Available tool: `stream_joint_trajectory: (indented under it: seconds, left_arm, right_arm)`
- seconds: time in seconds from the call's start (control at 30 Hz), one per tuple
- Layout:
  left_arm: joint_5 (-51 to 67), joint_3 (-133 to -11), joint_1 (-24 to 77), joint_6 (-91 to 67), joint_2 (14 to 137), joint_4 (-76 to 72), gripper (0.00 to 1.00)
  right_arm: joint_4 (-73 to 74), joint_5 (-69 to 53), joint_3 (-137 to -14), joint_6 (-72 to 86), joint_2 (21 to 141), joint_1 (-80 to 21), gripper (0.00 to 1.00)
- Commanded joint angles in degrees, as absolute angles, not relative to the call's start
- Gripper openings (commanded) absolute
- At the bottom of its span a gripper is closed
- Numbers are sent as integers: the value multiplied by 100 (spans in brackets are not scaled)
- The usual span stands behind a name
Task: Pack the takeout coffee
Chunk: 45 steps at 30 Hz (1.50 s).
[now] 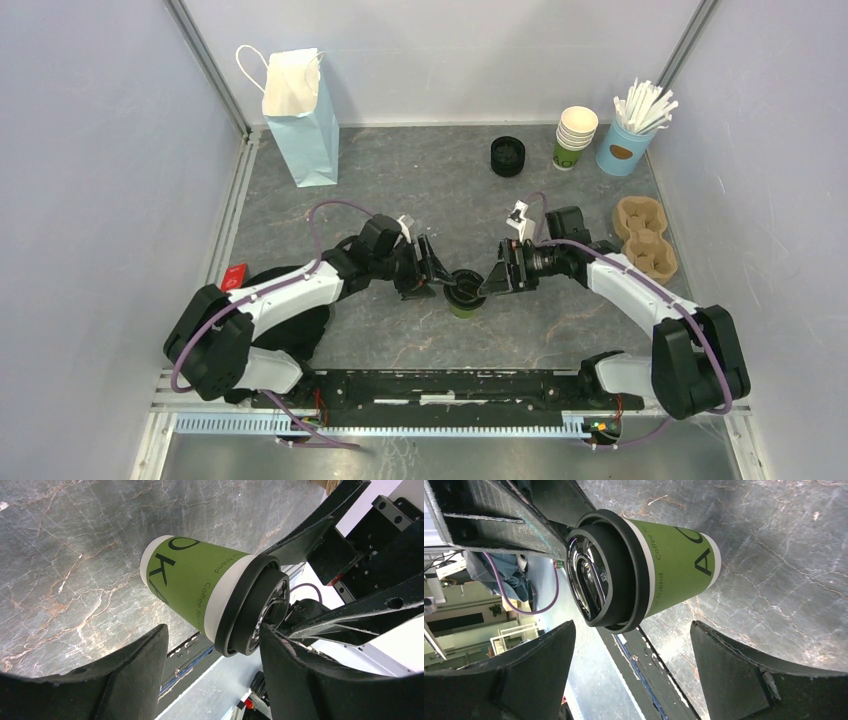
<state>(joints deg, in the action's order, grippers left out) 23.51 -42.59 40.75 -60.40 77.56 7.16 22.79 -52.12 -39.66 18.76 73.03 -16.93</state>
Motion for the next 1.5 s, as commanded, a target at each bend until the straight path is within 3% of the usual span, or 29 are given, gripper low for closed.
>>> stream_joint_trajectory:
  seconds: [0.0, 0.17, 0.43, 0.57, 0.77, 1.0, 1.2, 1.3, 1.4, 1.47]
  left_arm:
    - [2547, -4146, 4034, -6113, 7691, 541, 72]
    - [2508, -4108, 4034, -5983, 7789, 607, 69]
    - [1992, -3420, 4034, -5774, 8142, 870, 61]
    - [1783, -2683, 4034, -5844, 8125, 804, 58]
    - [1720, -2509, 4017, -5747, 7671, 922, 55]
    - [2641, -3969, 3962, -5701, 7322, 632, 85]
    - [2797, -3921, 3806, -6277, 7057, 64, 92]
    - [2636, -3614, 3739, -6562, 6727, 38, 86]
    - [2599, -3414, 3727, -6598, 6696, 133, 70]
    - [2667, -3397, 3727, -6542, 6795, 129, 64]
  right_arm:
    - [1395, -5469, -3753, 2351, 7093, -1777, 90]
    - [1103, -5279, -3545, 2437, 7204, -1809, 85]
    - [838, -3981, -2629, 2327, 7660, -1561, 67]
    - [1126, -3213, -2344, 1945, 7703, -1474, 66]
    - [1119, -3508, -2473, 1936, 7581, -1486, 66]
    - [1447, -4508, -3426, 1634, 7543, -1787, 68]
    - [1572, -4606, -3707, 1429, 7592, -1908, 68]
    - [1573, -4632, -3718, 1418, 7555, -1924, 68]
    - [1591, -4632, -3709, 1382, 7579, -1920, 68]
    - [1599, -4636, -3693, 1353, 7596, -1920, 68]
